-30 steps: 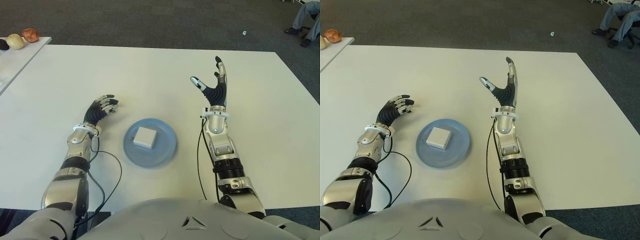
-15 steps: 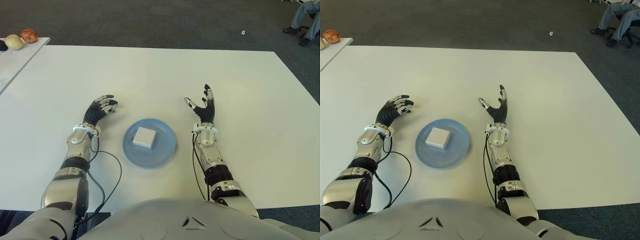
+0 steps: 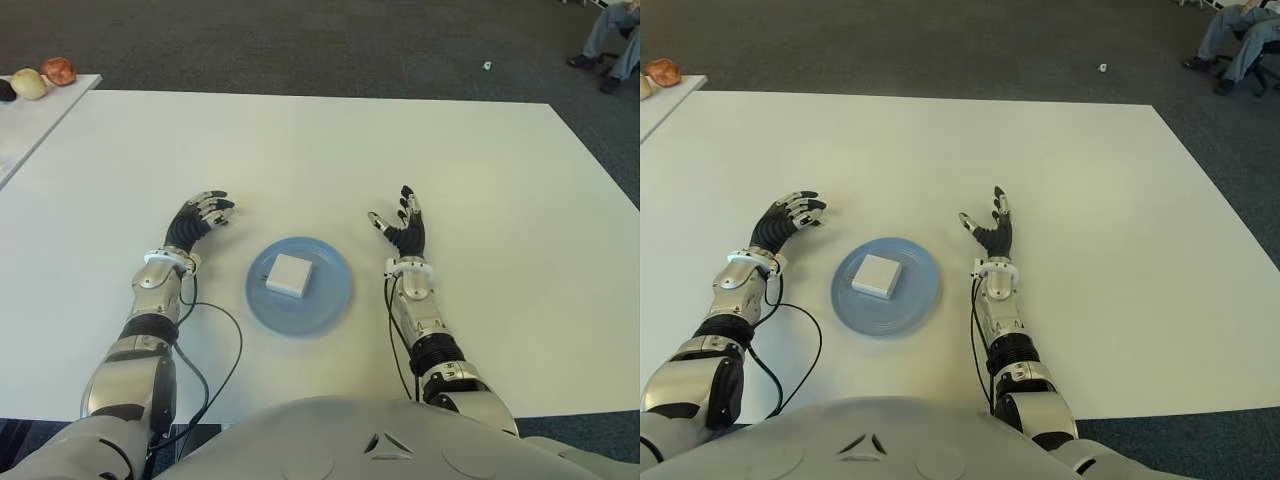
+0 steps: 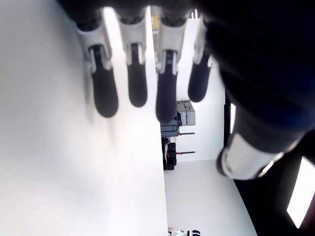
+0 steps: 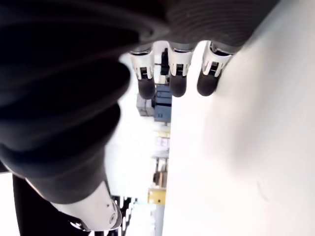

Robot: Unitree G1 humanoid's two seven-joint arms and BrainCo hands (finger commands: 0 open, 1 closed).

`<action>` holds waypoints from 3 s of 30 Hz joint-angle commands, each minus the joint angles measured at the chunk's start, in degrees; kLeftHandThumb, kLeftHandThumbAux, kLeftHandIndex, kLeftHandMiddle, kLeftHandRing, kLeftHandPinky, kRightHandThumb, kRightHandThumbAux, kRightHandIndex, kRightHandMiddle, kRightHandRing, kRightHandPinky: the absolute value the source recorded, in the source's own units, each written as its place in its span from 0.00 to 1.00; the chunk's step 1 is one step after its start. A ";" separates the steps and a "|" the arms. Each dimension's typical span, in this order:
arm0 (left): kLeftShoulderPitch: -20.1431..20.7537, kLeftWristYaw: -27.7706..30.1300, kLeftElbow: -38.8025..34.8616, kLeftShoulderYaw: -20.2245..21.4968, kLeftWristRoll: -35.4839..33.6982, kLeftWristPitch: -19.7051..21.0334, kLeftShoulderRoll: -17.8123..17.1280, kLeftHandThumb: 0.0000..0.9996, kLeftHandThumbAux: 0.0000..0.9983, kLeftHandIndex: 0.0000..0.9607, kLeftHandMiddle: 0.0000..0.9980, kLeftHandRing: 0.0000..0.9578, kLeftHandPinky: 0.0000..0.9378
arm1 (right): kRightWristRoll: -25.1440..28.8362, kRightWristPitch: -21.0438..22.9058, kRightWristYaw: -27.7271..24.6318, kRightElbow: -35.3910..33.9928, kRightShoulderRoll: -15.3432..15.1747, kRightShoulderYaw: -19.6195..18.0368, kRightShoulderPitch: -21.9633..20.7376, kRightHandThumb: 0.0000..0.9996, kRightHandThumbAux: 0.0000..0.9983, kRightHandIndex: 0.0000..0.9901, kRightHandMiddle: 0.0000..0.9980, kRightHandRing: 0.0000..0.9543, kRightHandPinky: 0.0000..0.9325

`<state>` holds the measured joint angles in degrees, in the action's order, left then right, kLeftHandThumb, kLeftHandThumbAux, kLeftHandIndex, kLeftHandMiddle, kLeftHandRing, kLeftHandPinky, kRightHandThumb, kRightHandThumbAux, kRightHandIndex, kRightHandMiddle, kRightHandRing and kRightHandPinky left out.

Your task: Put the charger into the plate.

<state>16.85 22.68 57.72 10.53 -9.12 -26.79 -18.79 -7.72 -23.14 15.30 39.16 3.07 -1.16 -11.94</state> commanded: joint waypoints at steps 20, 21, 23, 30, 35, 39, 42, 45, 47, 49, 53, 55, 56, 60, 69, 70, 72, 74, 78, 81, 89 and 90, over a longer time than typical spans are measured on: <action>-2.56 -2.76 0.55 0.48 0.52 3.01 1.83 0.06 0.69 0.16 0.21 0.17 0.12 | -3.52 0.35 -3.59 8.06 -1.83 4.51 -0.48 0.04 0.73 0.00 0.00 0.00 0.00; -2.51 -2.78 0.62 0.44 0.56 3.18 1.76 0.06 0.70 0.15 0.19 0.16 0.11 | -3.66 0.34 -3.37 8.17 -1.87 4.66 -0.50 0.05 0.71 0.00 0.00 0.00 0.00; -2.35 -2.76 0.83 0.31 0.72 3.68 1.54 0.06 0.71 0.13 0.17 0.15 0.10 | -3.86 0.39 -3.04 8.25 -1.95 4.91 -0.50 0.06 0.68 0.00 0.00 0.00 0.00; -2.17 -2.14 0.95 0.29 0.62 4.01 1.53 0.07 0.75 0.07 0.10 0.08 0.06 | -4.20 1.53 -2.44 8.60 -2.35 5.56 -0.59 0.08 0.61 0.00 0.00 0.00 0.00; -2.15 -1.94 1.02 0.45 0.40 3.77 1.65 0.08 0.77 0.03 0.05 0.03 0.04 | -4.32 1.84 -2.11 9.12 -2.52 5.72 -0.75 0.08 0.59 0.00 0.00 0.00 0.00; -2.34 -1.67 0.89 0.62 0.14 2.83 1.92 0.06 0.78 0.01 0.02 0.01 0.02 | -4.21 1.66 -1.83 9.40 -2.56 5.81 -0.74 0.08 0.58 0.00 0.00 0.00 0.00; -2.37 -1.70 0.91 0.66 0.09 2.45 2.01 0.04 0.78 0.00 0.00 0.00 0.01 | -3.93 1.46 -1.78 9.55 -2.50 5.78 -0.76 0.09 0.57 0.00 0.00 0.00 0.00; -2.37 -1.89 1.02 0.58 0.25 2.07 2.04 0.02 0.77 0.00 0.00 0.00 0.00 | -3.19 1.19 -2.20 9.66 -2.29 5.46 -0.77 0.09 0.58 0.00 0.00 0.00 0.00; -2.48 -1.74 0.94 0.57 0.21 1.73 2.14 0.01 0.76 0.00 0.00 0.00 0.00 | -2.81 1.03 -2.47 9.80 -2.18 5.31 -0.83 0.09 0.58 0.00 0.00 0.00 0.00; -2.50 -1.53 0.90 0.55 0.15 1.46 2.22 0.01 0.76 0.00 0.00 0.00 0.00 | -2.45 0.84 -2.75 10.01 -2.10 5.18 -0.94 0.09 0.59 0.00 0.00 0.00 0.00; -2.40 -1.26 1.05 0.42 0.25 1.18 2.15 0.00 0.74 0.00 0.00 0.00 0.00 | -1.87 0.48 -3.20 10.51 -1.92 4.94 -1.16 0.10 0.60 0.00 0.00 0.00 0.00; -2.29 -1.12 1.20 0.37 0.30 1.11 2.08 0.00 0.72 0.00 0.00 0.00 0.00 | -1.64 0.33 -3.36 10.89 -1.81 4.82 -1.38 0.10 0.61 0.00 0.00 0.00 0.00; -2.27 -0.91 1.25 0.34 0.29 0.95 2.05 0.00 0.72 0.00 0.00 0.00 0.00 | -1.46 0.23 -3.48 11.09 -1.73 4.71 -1.48 0.10 0.61 0.00 0.00 0.00 0.00; -2.46 -0.31 0.96 0.19 0.29 0.27 2.06 0.00 0.68 0.00 0.00 0.00 0.00 | -1.17 -0.13 -3.56 11.75 -1.45 4.42 -1.77 0.10 0.63 0.00 0.00 0.00 0.00; -3.13 -0.23 -0.10 -0.11 0.41 -0.13 2.09 0.00 0.66 0.00 0.00 0.00 0.00 | -0.56 -0.86 -3.33 12.28 -1.18 3.82 -1.94 0.10 0.66 0.00 0.00 0.00 0.00; -3.12 -0.25 -0.14 -0.12 0.41 -0.05 2.09 0.00 0.66 0.00 0.00 0.00 0.00 | -0.53 -0.92 -3.29 12.30 -1.16 3.79 -1.95 0.10 0.66 0.00 0.00 0.00 0.00; -2.85 -0.29 0.03 -0.07 0.32 0.23 2.16 0.00 0.66 0.00 0.00 0.00 0.00 | -0.40 -1.04 -3.17 12.30 -1.11 3.61 -2.01 0.10 0.67 0.00 0.00 0.00 0.01; -2.67 -0.30 0.05 0.04 0.15 0.42 2.29 0.00 0.66 0.00 0.00 0.00 0.00 | -0.26 -1.13 -3.12 12.27 -1.06 3.39 -2.07 0.10 0.67 0.00 0.00 0.00 0.01; -2.54 -0.14 -0.03 0.49 -0.59 0.56 2.70 0.00 0.66 0.00 0.00 0.00 0.00 | 0.24 -1.31 -3.06 11.99 -0.77 2.77 -2.05 0.09 0.68 0.00 0.00 0.00 0.01; -2.49 -0.07 -0.13 0.64 -1.01 0.63 2.88 0.00 0.66 0.00 0.00 0.00 0.01 | 0.61 -1.17 -3.06 11.75 -0.49 2.33 -1.99 0.08 0.69 0.00 0.00 0.00 0.01; -2.47 -0.63 -0.44 0.97 -1.45 0.45 3.21 0.00 0.67 0.00 0.00 0.00 0.01 | 1.83 -0.58 -3.59 11.30 0.18 1.16 -1.99 0.06 0.71 0.00 0.01 0.00 0.01; -2.43 -0.68 -0.44 1.00 -1.44 0.43 3.22 0.00 0.67 0.00 0.00 0.00 0.01 | 1.92 -0.52 -3.65 11.31 0.23 1.07 -2.05 0.06 0.71 0.00 0.01 0.00 0.01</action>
<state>15.46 21.76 56.28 11.48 -10.63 -28.55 -16.65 -7.24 -26.49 12.38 48.02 2.44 0.50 -16.50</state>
